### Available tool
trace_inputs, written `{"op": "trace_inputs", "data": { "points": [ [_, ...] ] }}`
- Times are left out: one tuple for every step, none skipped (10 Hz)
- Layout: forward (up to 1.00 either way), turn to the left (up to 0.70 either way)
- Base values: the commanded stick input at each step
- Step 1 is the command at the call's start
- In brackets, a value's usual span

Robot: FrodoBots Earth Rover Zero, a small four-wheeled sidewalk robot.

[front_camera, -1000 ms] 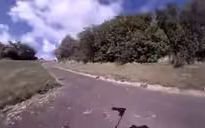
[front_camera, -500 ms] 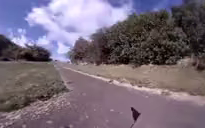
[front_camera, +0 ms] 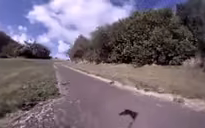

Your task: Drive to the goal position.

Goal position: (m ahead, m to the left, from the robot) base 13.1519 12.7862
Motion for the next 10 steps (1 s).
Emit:
{"op": "trace_inputs", "data": {
  "points": [
    [1.0,0.04],
    [1.0,0.0],
    [0.99,0.0],
    [0.99,0.0],
    [0.98,0.0],
    [1.0,0.0],
    [1.0,0.0],
    [0.98,0.03],
    [0.98,0.06],
    [0.98,0.1]
  ]
}}
